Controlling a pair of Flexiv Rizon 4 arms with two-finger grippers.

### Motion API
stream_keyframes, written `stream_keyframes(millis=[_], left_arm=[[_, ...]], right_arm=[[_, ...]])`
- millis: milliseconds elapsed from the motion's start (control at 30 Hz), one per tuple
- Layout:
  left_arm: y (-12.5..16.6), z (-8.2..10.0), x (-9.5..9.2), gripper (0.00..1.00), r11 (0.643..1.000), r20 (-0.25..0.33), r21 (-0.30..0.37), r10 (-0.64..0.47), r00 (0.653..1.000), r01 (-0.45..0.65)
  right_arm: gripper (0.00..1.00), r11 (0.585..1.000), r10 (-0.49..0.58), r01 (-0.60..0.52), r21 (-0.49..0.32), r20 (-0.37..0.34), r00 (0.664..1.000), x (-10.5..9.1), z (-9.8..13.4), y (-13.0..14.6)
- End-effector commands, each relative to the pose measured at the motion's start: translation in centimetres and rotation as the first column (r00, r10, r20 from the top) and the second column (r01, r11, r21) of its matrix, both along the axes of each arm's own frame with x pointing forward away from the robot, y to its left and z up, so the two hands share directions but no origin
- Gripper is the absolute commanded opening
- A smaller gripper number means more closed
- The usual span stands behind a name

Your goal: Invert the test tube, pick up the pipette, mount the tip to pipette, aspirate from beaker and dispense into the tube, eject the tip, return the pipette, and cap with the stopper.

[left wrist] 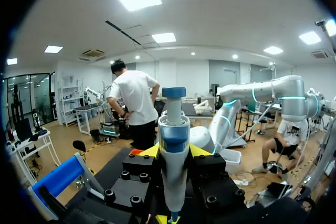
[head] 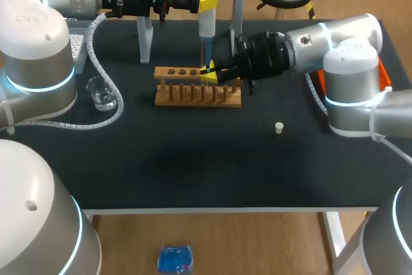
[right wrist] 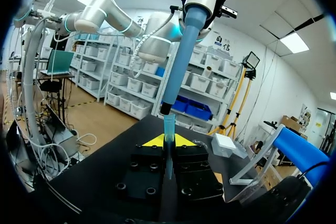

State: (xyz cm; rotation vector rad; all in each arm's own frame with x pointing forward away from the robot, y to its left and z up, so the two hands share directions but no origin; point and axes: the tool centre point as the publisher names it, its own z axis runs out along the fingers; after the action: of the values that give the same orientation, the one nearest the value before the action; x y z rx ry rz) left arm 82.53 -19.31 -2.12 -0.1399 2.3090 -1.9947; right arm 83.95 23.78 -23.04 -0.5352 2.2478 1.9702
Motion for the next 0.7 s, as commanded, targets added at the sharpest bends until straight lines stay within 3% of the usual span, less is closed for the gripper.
stream_keyframes(millis=[33, 700], left_arm=[[-0.01, 0.06, 0.08, 0.00, 1.000, -0.001, 0.002, -0.003, 1.000, 0.003], [-0.01, 0.06, 0.08, 0.00, 1.000, -0.001, 0.002, -0.003, 1.000, 0.003]], right_arm=[[0.00, 1.000, 0.002, -0.002, 0.002, 0.003, 1.000, -0.26, 0.26, -0.02], [0.00, 1.000, 0.006, -0.006, 0.010, -0.015, 1.000, -0.76, 0.13, -0.08]])
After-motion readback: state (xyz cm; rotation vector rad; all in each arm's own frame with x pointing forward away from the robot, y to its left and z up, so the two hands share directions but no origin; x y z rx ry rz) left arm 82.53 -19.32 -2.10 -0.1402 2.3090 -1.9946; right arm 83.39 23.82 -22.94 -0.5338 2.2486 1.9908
